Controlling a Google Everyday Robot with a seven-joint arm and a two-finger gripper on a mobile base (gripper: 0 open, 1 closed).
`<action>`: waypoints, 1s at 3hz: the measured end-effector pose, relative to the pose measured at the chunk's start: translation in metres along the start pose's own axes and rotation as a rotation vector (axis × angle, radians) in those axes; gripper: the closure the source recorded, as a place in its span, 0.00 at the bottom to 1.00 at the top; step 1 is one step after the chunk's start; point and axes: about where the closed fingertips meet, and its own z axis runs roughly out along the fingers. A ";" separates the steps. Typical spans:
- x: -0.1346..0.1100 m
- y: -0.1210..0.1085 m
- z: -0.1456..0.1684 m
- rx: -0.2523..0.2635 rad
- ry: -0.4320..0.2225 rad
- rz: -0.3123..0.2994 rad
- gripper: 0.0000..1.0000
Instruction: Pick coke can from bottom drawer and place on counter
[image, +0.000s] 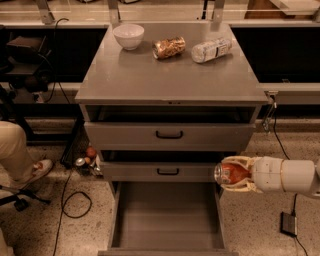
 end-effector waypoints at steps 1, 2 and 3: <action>0.000 0.000 0.000 0.000 0.000 0.000 1.00; -0.001 -0.020 -0.015 0.002 -0.003 0.033 1.00; -0.010 -0.060 -0.049 0.018 0.010 0.047 1.00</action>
Offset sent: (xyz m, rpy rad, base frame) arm 0.0279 -0.0401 0.0534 0.0441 0.0588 -0.0571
